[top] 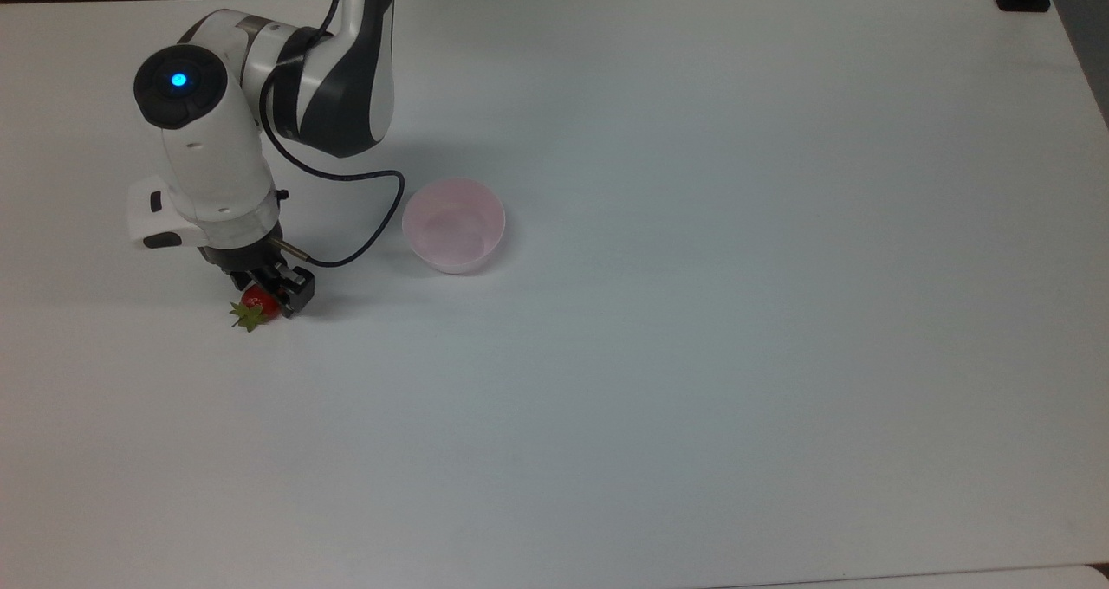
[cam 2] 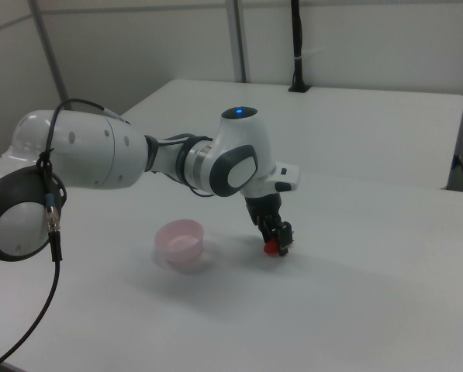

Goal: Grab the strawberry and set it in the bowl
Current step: 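Lift the held strawberry and carry it over the pink bowl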

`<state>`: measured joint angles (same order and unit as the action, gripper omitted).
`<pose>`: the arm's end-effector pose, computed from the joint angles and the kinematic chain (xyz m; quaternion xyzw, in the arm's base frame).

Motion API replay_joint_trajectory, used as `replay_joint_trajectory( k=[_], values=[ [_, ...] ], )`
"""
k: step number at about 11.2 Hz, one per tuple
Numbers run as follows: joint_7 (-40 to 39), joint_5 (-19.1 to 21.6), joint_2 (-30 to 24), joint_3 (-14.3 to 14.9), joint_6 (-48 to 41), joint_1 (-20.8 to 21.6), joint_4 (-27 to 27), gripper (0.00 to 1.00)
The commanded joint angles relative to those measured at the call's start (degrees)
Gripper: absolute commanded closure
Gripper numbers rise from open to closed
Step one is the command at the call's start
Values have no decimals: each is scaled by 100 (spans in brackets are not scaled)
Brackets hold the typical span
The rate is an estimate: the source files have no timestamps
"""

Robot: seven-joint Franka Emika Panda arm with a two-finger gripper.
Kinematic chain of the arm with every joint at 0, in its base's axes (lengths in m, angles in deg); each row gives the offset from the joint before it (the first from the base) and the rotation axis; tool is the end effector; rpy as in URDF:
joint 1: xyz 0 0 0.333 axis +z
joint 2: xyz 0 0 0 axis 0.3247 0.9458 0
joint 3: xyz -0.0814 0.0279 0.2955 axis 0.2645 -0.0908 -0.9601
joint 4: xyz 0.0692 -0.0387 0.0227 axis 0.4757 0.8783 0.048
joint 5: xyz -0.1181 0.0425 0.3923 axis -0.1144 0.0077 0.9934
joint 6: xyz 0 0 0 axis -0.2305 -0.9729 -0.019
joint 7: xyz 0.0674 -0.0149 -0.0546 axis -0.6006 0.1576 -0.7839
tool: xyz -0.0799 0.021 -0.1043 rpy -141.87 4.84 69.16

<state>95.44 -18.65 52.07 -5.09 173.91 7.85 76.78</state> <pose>0.7073 -0.1958 0.2652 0.9680 -0.2396 0.0563 0.0488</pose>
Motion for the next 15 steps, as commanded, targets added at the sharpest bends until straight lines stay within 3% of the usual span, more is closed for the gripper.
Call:
replay_joint_trajectory(
  k=[1,2,5,7,10,12,15],
  values=[
    [-145,-392,-23,39,86,38,-23,55],
    [-574,-419,-102,31,77,46,-15,59],
    [-1839,-384,-829,-75,-203,38,396,59],
    [-2570,-375,-1348,-381,-685,46,845,59],
    [-2635,-375,-2148,-812,-837,125,1750,59],
    [-2538,-375,-2194,-971,-837,265,1901,59],
    [-2030,-384,-2098,-989,-776,634,2016,56]
  ],
)
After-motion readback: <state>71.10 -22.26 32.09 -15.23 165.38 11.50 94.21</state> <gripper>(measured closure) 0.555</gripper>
